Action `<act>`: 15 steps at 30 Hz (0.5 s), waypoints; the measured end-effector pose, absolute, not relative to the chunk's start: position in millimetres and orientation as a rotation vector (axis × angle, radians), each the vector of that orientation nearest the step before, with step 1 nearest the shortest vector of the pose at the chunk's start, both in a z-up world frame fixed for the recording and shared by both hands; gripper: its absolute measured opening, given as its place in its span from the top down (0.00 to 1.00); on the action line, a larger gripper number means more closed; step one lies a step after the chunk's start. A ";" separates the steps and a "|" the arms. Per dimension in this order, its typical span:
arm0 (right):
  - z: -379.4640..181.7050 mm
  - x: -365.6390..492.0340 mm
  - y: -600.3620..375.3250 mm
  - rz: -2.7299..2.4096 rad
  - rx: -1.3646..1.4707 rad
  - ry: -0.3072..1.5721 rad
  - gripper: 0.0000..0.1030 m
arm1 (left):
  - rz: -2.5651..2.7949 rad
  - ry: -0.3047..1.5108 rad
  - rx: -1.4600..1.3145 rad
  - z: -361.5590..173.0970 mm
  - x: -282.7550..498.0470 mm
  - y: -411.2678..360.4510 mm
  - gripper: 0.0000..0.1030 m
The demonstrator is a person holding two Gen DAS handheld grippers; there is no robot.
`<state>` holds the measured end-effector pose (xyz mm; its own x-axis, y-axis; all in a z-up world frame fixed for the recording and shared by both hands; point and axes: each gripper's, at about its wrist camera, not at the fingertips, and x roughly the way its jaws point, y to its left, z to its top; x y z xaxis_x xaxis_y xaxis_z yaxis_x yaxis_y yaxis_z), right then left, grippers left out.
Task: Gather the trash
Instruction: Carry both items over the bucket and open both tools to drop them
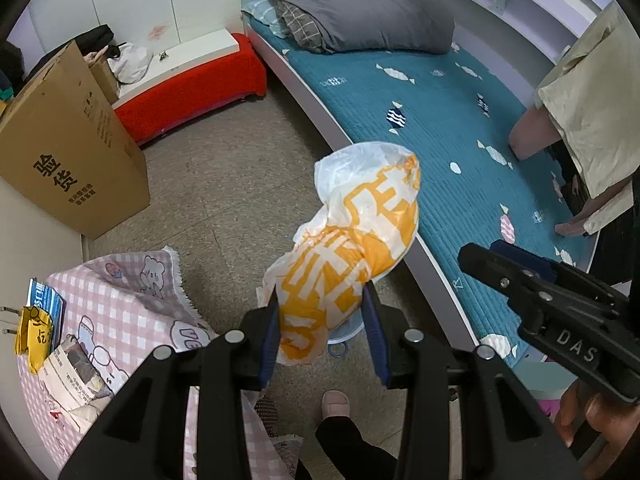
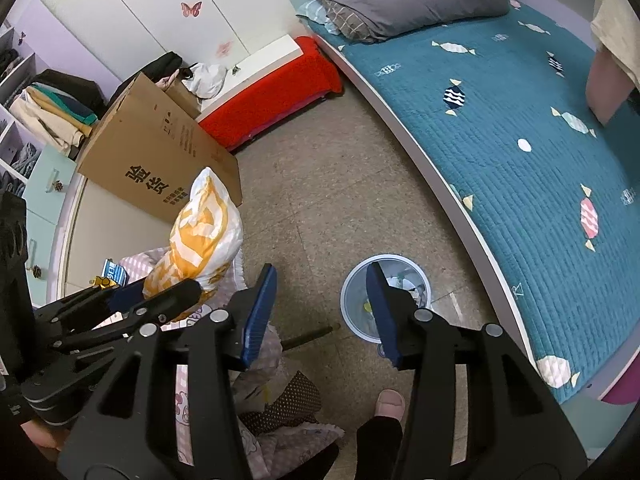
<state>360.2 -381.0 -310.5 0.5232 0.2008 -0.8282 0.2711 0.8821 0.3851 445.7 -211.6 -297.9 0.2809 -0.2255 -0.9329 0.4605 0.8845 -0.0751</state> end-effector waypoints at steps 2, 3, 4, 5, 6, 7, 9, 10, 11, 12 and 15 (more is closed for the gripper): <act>-309.2 359.2 -383.2 -0.054 0.515 1.023 0.53 | -0.472 1.210 0.223 -299.5 447.0 -215.6 0.64; -308.2 358.4 -385.5 -0.059 0.517 1.017 0.53 | -0.476 1.212 0.220 -300.1 447.7 -217.4 0.64; -307.1 357.1 -387.5 -0.066 0.519 1.011 0.52 | -0.482 1.215 0.221 -300.5 448.6 -219.2 0.64; -306.1 356.2 -389.6 -0.073 0.520 1.004 0.52 | -0.487 1.215 0.223 -300.6 449.0 -221.6 0.64; -303.9 354.7 -392.7 -0.082 0.521 0.992 0.52 | -0.492 1.214 0.227 -300.4 449.6 -224.0 0.64; -303.1 352.9 -395.3 -0.086 0.523 0.984 0.52 | -0.497 1.211 0.231 -299.7 450.3 -227.6 0.64; -299.9 349.8 -401.8 -0.094 0.536 0.964 0.52 | -0.506 1.208 0.231 -298.3 451.0 -233.4 0.63; -299.0 348.3 -405.2 -0.099 0.544 0.954 0.52 | -0.511 1.205 0.233 -297.5 451.3 -235.9 0.63; -298.5 346.8 -407.6 -0.105 0.550 0.950 0.52 | -0.513 1.199 0.241 -296.7 451.3 -239.3 0.63; -298.1 345.7 -410.4 -0.112 0.554 0.948 0.51 | -0.517 1.196 0.244 -296.2 451.3 -241.8 0.63; -296.8 341.9 -416.6 -0.127 0.566 0.934 0.50 | -0.524 1.193 0.241 -294.6 451.4 -247.4 0.59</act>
